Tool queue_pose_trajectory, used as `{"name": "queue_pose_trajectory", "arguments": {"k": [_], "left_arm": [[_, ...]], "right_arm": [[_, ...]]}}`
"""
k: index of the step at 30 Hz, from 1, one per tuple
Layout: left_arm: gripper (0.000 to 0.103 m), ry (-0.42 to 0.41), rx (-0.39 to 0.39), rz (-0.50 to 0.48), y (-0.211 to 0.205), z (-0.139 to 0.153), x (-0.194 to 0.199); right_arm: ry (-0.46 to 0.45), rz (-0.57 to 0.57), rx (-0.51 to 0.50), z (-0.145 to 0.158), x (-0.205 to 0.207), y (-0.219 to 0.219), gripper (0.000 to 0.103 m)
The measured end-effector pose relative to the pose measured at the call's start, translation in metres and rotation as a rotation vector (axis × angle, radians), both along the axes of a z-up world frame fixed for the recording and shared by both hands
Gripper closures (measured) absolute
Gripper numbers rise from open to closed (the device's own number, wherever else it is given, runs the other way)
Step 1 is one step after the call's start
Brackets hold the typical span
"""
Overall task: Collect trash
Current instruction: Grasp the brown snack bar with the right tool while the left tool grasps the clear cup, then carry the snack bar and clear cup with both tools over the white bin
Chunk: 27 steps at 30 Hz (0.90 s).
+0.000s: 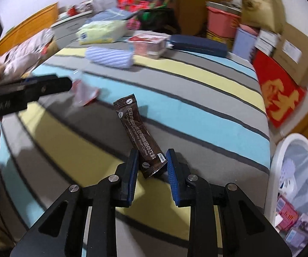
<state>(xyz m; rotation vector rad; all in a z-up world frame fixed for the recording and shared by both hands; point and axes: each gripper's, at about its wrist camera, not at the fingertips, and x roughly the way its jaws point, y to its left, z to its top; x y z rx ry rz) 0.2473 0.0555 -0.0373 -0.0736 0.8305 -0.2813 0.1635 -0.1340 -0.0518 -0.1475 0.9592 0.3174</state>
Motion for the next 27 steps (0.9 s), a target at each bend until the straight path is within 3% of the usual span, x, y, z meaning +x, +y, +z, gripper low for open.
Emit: {"name": "queue_pose_trajectory", "arguments": {"k": [12, 18, 27], "left_arm": [[0.05, 0.019, 0.015, 0.012, -0.01, -0.014, 0.019], [0.072, 0.032, 0.01, -0.009, -0.013, -0.018, 0.021], [0.073, 0.034, 0.004, -0.016, -0.015, -0.019, 0.019]], "right_arm": [[0.005, -0.087, 0.032, -0.004, 0.014, 0.007, 0.075], [-0.009, -0.096, 0.029, -0.004, 0.01, 0.005, 0.075], [-0.016, -0.104, 0.034, -0.003, 0.01, 0.003, 0.075]]}}
